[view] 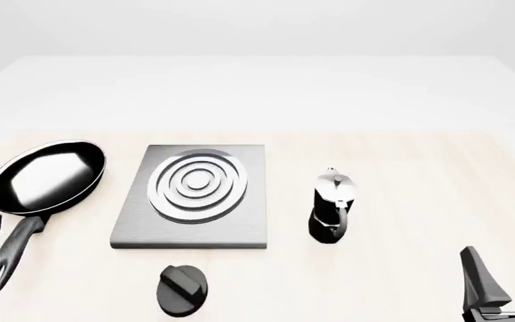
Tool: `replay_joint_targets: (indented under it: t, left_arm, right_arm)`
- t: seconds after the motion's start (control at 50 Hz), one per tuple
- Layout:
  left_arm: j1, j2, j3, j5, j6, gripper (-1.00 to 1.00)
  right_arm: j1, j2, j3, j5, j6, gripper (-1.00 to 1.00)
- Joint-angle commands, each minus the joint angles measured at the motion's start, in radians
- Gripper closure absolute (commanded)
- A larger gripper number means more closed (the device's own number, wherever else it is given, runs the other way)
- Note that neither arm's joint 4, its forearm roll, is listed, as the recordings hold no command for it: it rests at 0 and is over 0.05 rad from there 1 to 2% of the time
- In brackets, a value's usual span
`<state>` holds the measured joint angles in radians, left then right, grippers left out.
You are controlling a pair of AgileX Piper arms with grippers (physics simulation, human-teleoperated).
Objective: Turn on the stove and put the frying pan on it.
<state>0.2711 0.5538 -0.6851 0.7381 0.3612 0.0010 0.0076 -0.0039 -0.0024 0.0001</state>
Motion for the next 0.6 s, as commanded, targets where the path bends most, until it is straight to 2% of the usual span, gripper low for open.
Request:
replay_joint_targets:
  t: [0.02,0.24,0.44,0.5,0.52,0.6]
  left_arm:
    - [0.008,0.05,0.045,-0.086,0.007,-1.0]
    - [0.025,0.111,0.103,-0.185,-0.015,-1.0]
    - [0.027,0.17,0.12,-0.258,-0.006,-1.0]
    - [0.034,0.189,0.127,-0.282,-0.014,-1.0]
    - [0.032,0.197,0.121,-0.285,-0.041,-1.0]
    - [0.045,0.207,0.131,-0.304,-0.03,-1.0]
  right_arm:
    - [0.0,0.0,0.0,0.0,0.0,-1.0]
    - [0.0,0.0,0.0,0.0,0.0,-1.0]
    - [0.0,0.0,0.0,0.0,0.0,-1.0]
    - [0.0,0.0,0.0,0.0,0.0,-1.0]
    - [0.0,0.0,0.0,0.0,0.0,-1.0]
    - [0.0,0.0,0.0,0.0,0.0,-1.0]
